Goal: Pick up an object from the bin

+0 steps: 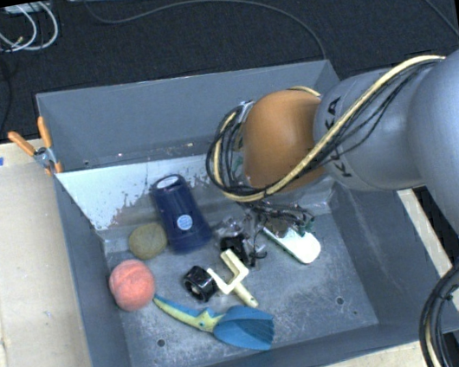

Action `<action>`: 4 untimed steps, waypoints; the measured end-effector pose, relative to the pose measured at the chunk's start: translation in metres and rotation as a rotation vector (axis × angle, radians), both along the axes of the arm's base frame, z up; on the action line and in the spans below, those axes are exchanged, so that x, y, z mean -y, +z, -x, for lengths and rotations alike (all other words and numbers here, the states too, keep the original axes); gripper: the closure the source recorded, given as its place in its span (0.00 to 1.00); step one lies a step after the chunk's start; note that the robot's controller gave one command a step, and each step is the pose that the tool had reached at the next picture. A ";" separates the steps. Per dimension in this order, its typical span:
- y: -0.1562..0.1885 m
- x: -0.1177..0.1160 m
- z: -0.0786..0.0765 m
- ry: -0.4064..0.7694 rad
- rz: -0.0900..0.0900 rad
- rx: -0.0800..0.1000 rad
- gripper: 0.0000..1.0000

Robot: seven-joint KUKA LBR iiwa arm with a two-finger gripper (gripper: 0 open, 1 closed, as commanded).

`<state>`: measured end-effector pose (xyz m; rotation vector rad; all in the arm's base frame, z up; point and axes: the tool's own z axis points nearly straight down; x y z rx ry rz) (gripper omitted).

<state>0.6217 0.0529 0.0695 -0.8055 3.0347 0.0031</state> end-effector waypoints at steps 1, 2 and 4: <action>0.000 0.000 0.000 0.000 0.000 0.000 1.00; 0.006 0.000 0.002 -0.001 0.001 -0.007 1.00; 0.032 -0.001 0.001 -0.002 0.000 -0.004 1.00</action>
Offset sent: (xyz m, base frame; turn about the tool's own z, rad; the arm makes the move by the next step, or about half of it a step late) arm -0.0002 0.0001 0.0565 0.0000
